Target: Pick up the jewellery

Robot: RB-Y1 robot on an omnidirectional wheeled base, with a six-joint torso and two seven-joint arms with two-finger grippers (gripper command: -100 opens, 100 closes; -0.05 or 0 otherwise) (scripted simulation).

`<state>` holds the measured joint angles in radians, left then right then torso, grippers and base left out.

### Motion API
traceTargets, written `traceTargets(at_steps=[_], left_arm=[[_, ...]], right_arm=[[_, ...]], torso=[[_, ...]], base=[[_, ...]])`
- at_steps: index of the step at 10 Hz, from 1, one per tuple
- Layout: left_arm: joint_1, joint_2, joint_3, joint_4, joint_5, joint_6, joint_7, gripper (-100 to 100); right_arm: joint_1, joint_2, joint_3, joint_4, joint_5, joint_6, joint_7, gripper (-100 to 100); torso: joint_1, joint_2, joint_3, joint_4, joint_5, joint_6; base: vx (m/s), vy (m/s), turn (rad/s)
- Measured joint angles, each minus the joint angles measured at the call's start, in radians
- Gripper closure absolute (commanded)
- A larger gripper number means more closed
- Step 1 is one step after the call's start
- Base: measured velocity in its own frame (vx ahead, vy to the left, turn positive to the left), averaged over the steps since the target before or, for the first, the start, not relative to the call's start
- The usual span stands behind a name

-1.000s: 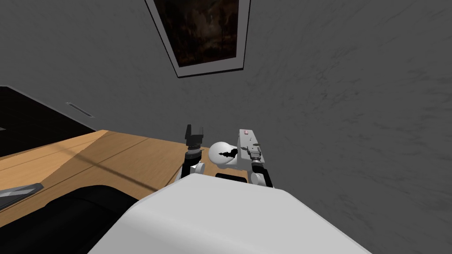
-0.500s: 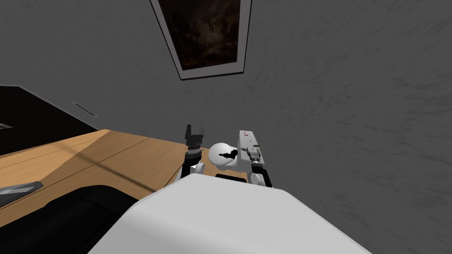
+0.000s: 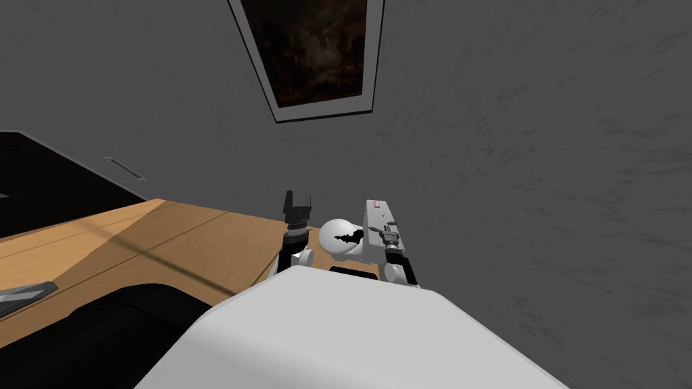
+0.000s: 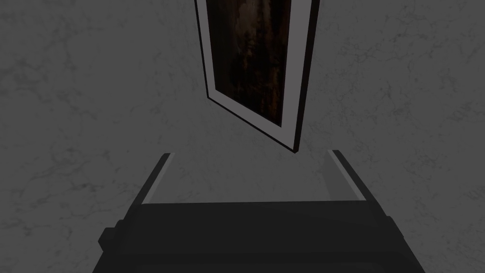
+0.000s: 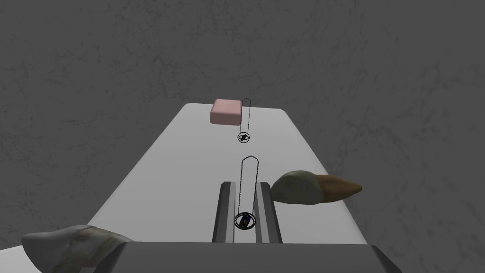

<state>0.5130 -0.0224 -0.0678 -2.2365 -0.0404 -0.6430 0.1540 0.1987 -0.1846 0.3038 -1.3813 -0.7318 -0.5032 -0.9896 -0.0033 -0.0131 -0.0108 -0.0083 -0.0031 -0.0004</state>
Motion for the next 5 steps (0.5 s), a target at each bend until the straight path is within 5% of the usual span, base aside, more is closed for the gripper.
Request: traceTargets(at_steps=[2, 3, 4, 5], left_arm=[[0.000, 0.000, 0.000, 0.000, 0.000, 0.000, 0.000, 0], [0.000, 0.000, 0.000, 0.000, 0.000, 0.000, 0.000, 0], [0.000, 0.000, 0.000, 0.000, 0.000, 0.000, 0.000, 0], [0.000, 0.000, 0.000, 0.000, 0.000, 0.000, 0.000, 0]], right_arm=[[0.000, 0.000, 0.000, 0.000, 0.000, 0.000, 0.000, 100], [0.000, 0.000, 0.000, 0.000, 0.000, 0.000, 0.000, 0], [0.000, 0.000, 0.000, 0.000, 0.000, 0.000, 0.000, 100], [0.000, 0.000, 0.000, 0.000, 0.000, 0.000, 0.000, 0]], torso=[[0.000, 0.000, 0.000, 0.000, 0.000, 0.000], [0.000, 0.000, 0.000, 0.000, 0.000, 0.000], [0.000, 0.000, 0.000, 0.000, 0.000, 0.000], [0.000, 0.000, 0.000, 0.000, 0.000, 0.000]], base=[[0.000, 0.000, 0.000], [0.000, 0.000, 0.000], [0.000, 0.000, 0.000], [0.000, 0.000, 0.000]])
